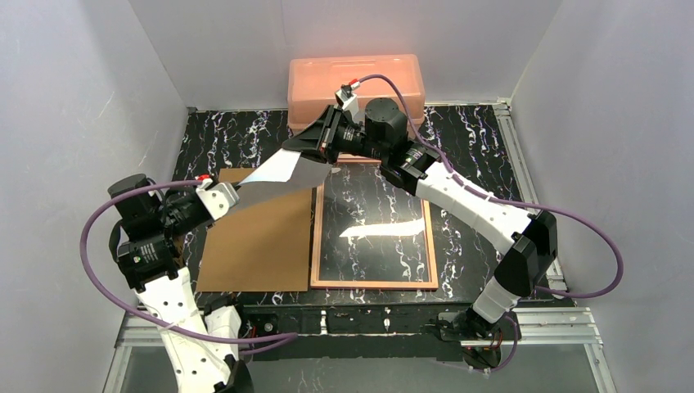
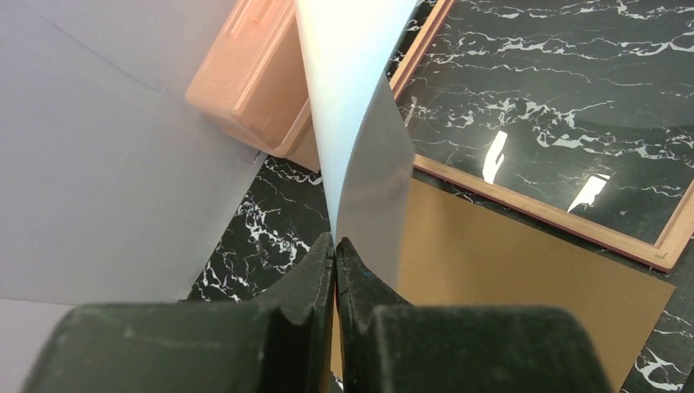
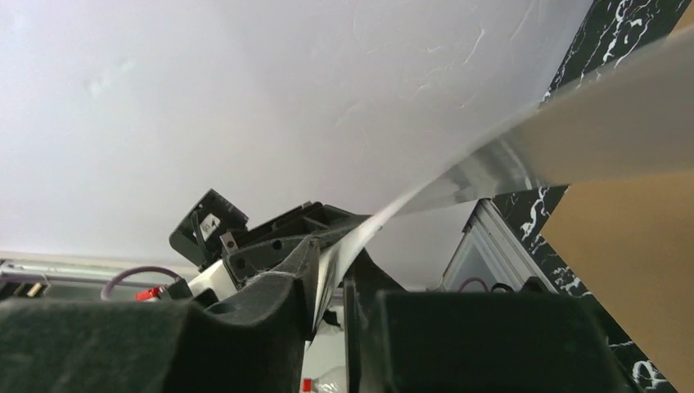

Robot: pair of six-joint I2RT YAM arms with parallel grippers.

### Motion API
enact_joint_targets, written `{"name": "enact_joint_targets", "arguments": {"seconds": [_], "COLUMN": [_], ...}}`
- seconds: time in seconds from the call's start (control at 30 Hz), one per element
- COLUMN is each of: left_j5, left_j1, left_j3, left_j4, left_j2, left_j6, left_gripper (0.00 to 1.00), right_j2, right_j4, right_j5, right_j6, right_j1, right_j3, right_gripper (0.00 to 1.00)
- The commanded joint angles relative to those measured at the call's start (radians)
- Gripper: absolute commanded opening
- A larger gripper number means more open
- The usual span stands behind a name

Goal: Put the photo into the frame

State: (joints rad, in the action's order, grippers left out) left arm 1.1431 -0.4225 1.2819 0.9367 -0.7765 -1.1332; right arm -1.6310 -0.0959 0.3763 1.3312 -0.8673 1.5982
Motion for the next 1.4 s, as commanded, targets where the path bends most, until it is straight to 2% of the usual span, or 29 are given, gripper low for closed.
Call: {"name": "enact_joint_targets", "arguments": {"seconds": [0.0,0.03,0.13,0.23,0.3,0.37,0.47,0.63,0.73,0.83,1.17,1.37], "left_j5": [0.02,0.014,0.007,0.017,0.026,0.039,0.055,0.068,0.071,0.071,0.072,0.068], "left_j1": [0.004,0.004,0.004,0.004,0.004,0.004,0.004,0.004,0.004,0.004,0.004,0.004], "left_j3": [-0.012,-0.013,-0.011,-0.012,-0.01,0.0,0.023,0.052,0.06,0.072,0.095,0.089], "left_j4": [0.019,0.014,0.012,0.01,0.01,0.01,0.01,0.009,0.009,0.009,0.007,0.008], "left_j2": [0.015,0.016,0.018,0.024,0.031,0.029,0.018,0.017,0.022,0.023,0.022,0.027], "left_j6": [0.004,0.009,0.01,0.005,0.003,0.01,0.031,0.052,0.062,0.074,0.072,0.065], "left_gripper": [0.0,0.0,0.0,0.0,0.0,0.0,0.0,0.0,0.0,0.0,0.0,0.0], "right_j2": [0.036,0.041,0.073,0.114,0.161,0.238,0.331,0.405,0.407,0.395,0.464,0.493], "right_j4": [-0.022,-0.01,0.06,0.185,0.408,0.588,0.637,0.645,0.608,0.572,0.375,0.228], "right_j5": [0.077,0.1,0.191,0.342,0.364,0.273,0.162,0.173,0.262,0.259,0.027,-0.166], "right_j6": [-0.054,-0.084,-0.203,-0.409,-0.782,-1.06,-1.294,-1.566,-1.624,-1.626,-1.601,-1.581], "right_j1": [-0.01,-0.003,0.035,0.111,0.153,0.153,0.154,0.154,0.149,0.098,-0.181,-0.274], "right_j3": [-0.009,-0.009,-0.006,0.018,0.09,0.127,0.074,-0.019,-0.051,-0.076,-0.312,-0.421], "right_gripper": [0.36,0.39,0.59,0.74,0.85,0.94,0.99,0.99,0.99,0.99,0.99,0.96]}}
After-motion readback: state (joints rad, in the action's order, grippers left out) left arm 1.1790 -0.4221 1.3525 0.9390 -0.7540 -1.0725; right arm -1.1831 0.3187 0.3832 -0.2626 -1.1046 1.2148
